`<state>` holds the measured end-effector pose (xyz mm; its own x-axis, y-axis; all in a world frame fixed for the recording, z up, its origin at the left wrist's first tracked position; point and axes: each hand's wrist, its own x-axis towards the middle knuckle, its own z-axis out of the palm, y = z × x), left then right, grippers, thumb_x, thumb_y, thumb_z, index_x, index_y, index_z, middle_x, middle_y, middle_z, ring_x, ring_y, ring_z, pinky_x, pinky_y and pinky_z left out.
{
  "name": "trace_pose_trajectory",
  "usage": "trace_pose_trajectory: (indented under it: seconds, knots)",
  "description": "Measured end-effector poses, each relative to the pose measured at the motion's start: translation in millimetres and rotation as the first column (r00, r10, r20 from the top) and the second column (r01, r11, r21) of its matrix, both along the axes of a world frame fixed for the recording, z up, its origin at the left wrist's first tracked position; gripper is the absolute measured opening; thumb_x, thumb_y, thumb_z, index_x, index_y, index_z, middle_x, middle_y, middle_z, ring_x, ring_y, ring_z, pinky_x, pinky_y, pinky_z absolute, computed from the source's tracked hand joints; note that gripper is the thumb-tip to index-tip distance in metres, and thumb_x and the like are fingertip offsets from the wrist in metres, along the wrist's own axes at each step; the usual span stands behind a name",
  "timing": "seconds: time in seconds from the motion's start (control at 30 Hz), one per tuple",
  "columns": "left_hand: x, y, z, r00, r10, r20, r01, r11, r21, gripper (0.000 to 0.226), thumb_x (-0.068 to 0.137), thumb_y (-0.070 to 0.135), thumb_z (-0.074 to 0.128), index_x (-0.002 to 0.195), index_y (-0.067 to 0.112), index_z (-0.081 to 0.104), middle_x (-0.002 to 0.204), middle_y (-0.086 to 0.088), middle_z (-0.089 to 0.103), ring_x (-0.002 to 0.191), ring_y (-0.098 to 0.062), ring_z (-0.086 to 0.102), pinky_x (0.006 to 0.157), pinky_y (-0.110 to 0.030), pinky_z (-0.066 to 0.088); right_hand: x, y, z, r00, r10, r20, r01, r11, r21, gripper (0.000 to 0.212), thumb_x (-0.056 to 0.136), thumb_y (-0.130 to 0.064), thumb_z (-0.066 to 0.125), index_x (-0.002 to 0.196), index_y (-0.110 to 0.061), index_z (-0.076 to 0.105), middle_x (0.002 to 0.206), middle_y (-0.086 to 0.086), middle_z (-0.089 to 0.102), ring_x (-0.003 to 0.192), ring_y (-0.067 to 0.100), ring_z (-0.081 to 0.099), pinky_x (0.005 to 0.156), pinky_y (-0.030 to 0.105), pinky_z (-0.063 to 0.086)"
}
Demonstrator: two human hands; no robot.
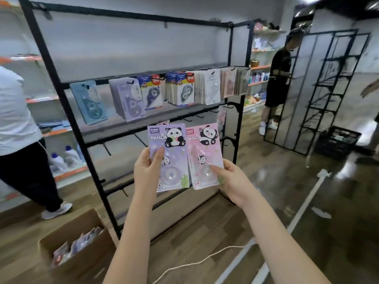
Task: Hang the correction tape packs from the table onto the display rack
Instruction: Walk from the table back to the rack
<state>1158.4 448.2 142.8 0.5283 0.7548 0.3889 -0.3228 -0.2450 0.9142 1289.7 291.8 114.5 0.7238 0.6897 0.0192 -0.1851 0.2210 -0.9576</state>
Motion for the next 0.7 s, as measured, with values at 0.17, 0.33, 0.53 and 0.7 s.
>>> trace_pose_trajectory:
  seconds: [0.17, 0.33, 0.53, 0.7]
  knots:
    - [86, 7, -17, 0.998, -0.040, -0.048, 0.039, 0.999, -0.033, 0.021, 0.093, 0.028, 0.062, 0.075, 0.018, 0.057, 0.068, 0.010, 0.053, 0.064, -0.004, 0.044, 0.061, -0.019, 0.036, 70, -2, -15, 0.993, -0.066, -0.094, 0.067, 0.998, 0.009, 0.012, 0.090, -0.006, 0.058, 0.100, -0.012, 0.064, 0.087, -0.002, 0.074, 0.075, 0.011, 0.069, 0.062, 0.024, 0.053]
    - [161, 3, -39, 0.992, -0.026, -0.120, 0.023, 0.999, -0.028, 0.018, 0.094, 0.022, 0.058, 0.077, 0.018, 0.059, 0.065, 0.014, 0.054, 0.057, 0.002, 0.045, 0.054, -0.007, 0.036, 146, 7, -37, 0.984, -0.093, -0.154, 0.091, 0.996, -0.021, 0.012, 0.087, -0.011, 0.063, 0.099, -0.011, 0.064, 0.091, 0.002, 0.073, 0.080, 0.018, 0.068, 0.072, 0.030, 0.052]
    - [231, 15, -62, 0.986, 0.102, -0.132, -0.114, 0.989, -0.089, 0.014, 0.095, 0.021, 0.058, 0.087, 0.010, 0.061, 0.076, 0.003, 0.060, 0.066, -0.004, 0.051, 0.062, -0.016, 0.042, 236, 44, -60, 0.986, 0.011, -0.165, -0.020, 0.998, -0.054, 0.014, 0.088, -0.010, 0.064, 0.100, -0.006, 0.062, 0.096, 0.009, 0.072, 0.082, 0.021, 0.067, 0.073, 0.030, 0.054]
    - [262, 29, -72, 0.944, 0.293, -0.153, -0.315, 0.938, -0.144, 0.012, 0.094, 0.021, 0.058, 0.084, 0.015, 0.060, 0.070, 0.010, 0.056, 0.057, 0.006, 0.047, 0.056, -0.009, 0.039, 284, 82, -77, 0.980, 0.113, -0.161, -0.133, 0.984, -0.122, 0.017, 0.088, -0.014, 0.066, 0.101, -0.005, 0.062, 0.097, 0.011, 0.071, 0.088, 0.025, 0.066, 0.085, 0.039, 0.051]
